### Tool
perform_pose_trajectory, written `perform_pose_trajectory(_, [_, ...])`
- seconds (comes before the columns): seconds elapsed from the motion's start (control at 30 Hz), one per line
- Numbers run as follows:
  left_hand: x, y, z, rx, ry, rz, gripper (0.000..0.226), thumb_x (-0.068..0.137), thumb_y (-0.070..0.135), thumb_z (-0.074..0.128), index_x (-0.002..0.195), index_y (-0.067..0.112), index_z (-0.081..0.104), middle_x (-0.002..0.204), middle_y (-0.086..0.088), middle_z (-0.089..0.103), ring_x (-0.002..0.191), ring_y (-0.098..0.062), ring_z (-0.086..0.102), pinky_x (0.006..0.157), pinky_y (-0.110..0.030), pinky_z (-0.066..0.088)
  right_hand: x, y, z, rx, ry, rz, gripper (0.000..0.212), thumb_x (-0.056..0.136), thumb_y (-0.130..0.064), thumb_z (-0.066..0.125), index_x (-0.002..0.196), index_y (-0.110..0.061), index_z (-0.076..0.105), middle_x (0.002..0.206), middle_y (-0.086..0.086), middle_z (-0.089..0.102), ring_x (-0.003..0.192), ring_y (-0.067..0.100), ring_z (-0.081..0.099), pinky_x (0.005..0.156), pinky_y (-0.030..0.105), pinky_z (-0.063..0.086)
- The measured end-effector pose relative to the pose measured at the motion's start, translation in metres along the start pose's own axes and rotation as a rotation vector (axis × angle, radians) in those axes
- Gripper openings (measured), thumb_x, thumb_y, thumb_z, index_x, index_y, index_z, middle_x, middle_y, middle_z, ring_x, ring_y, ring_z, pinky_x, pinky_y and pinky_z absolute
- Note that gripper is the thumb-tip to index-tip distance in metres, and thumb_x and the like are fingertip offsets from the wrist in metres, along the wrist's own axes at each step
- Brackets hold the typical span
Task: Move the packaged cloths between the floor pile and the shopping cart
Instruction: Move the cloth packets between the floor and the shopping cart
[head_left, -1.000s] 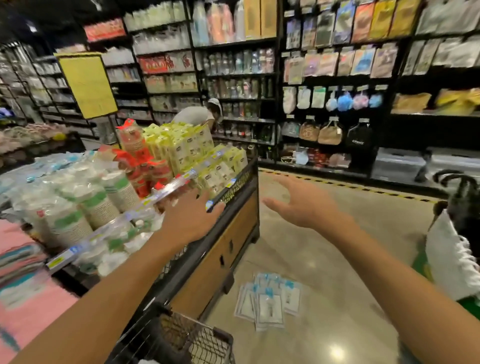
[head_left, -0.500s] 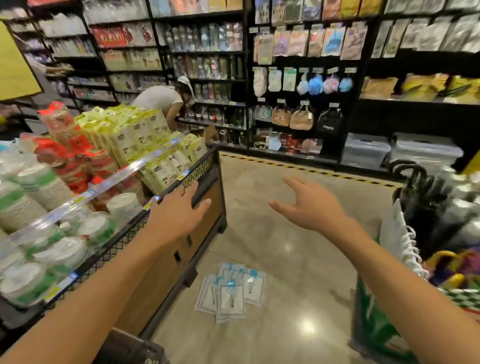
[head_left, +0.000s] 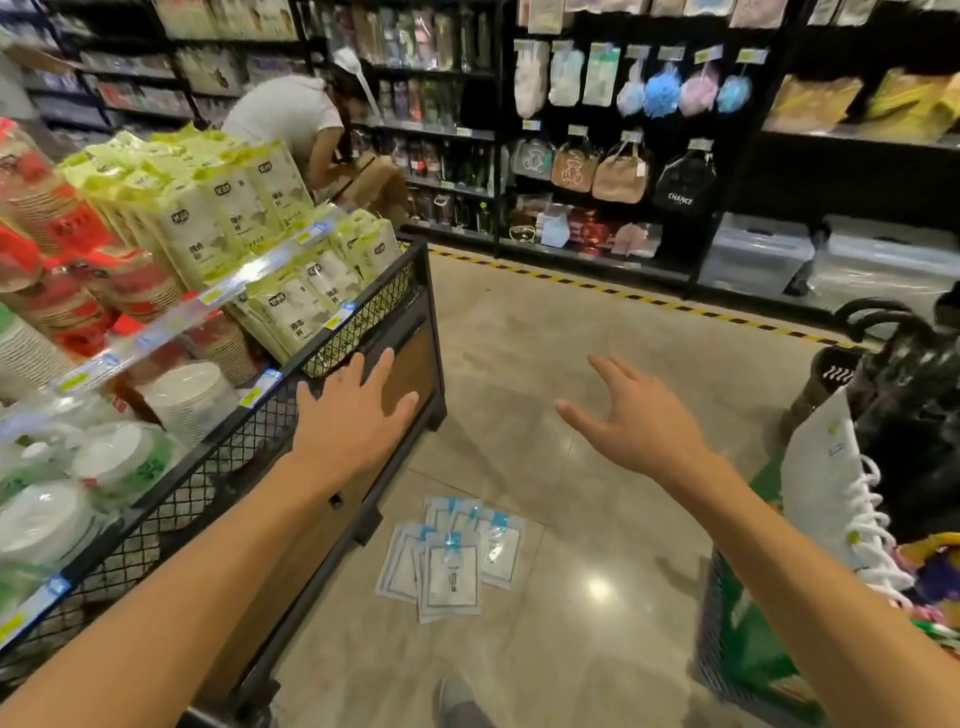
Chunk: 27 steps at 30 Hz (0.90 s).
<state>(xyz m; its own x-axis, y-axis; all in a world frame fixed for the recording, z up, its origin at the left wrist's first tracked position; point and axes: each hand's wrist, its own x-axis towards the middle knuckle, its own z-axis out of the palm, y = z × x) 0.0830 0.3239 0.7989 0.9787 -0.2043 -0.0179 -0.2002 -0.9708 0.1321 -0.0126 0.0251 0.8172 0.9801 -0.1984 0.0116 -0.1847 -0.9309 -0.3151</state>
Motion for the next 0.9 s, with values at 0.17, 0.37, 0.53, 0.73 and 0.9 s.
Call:
perform_pose_trajectory(0.17, [0.081, -0.011, 0.037, 0.005, -0.072, 0.03, 0.072, 0.1, 0.068, 0.023, 0.162, 0.035, 0.008, 0.17, -0.006, 0.012, 0.154, -0.028, 0.017, 0.121, -0.063, 0.013, 0.071, -0.001, 0.029, -0.025, -0.022, 0.057, 0.079, 0.097, -0.067, 0.05, 0.16, -0.022, 0.032, 0.164, 0.003, 0.038, 0.15, 0.028, 0.037, 0.122, 0.049, 0.033])
perform_pose_trajectory(0.37, [0.152, -0.043, 0.086, 0.024, -0.146, 0.029, 0.069, 0.1, 0.068, 0.022, 0.161, 0.037, 0.014, 0.17, -0.003, 0.015, 0.154, -0.027, 0.018, 0.12, -0.063, 0.014, 0.142, 0.001, 0.072, -0.05, -0.055, 0.11, 0.079, 0.099, -0.067, 0.048, 0.16, -0.021, 0.032, 0.163, 0.004, 0.04, 0.15, 0.028, 0.036, 0.123, 0.047, 0.031])
perform_pose_trajectory(0.53, [0.182, -0.062, 0.135, 0.032, -0.191, -0.016, 0.068, 0.102, 0.062, 0.025, 0.161, 0.033, 0.015, 0.17, -0.005, 0.014, 0.155, -0.028, 0.017, 0.121, -0.063, 0.015, 0.186, 0.019, 0.124, -0.077, -0.107, 0.133, 0.08, 0.099, -0.068, 0.046, 0.162, -0.024, 0.026, 0.167, 0.002, 0.033, 0.154, 0.028, 0.029, 0.125, 0.047, 0.026])
perform_pose_trajectory(0.73, [0.195, -0.076, 0.206, 0.148, -0.208, -0.089, 0.07, 0.101, 0.061, 0.023, 0.161, 0.027, 0.019, 0.167, -0.009, 0.022, 0.154, -0.029, 0.022, 0.118, -0.066, 0.021, 0.23, 0.054, 0.2, -0.1, -0.178, 0.096, 0.081, 0.1, -0.066, 0.042, 0.165, -0.023, 0.018, 0.172, 0.004, 0.02, 0.159, 0.027, 0.015, 0.129, 0.045, 0.017])
perform_pose_trajectory(0.9, [0.21, -0.08, 0.281, 0.198, -0.239, -0.144, 0.07, 0.102, 0.06, 0.014, 0.162, 0.025, 0.015, 0.169, -0.011, 0.015, 0.156, -0.028, 0.014, 0.12, -0.067, 0.014, 0.268, 0.096, 0.288, -0.171, -0.219, 0.018, 0.078, 0.101, -0.064, 0.04, 0.163, -0.018, 0.026, 0.169, 0.01, 0.028, 0.157, 0.031, 0.02, 0.128, 0.05, 0.019])
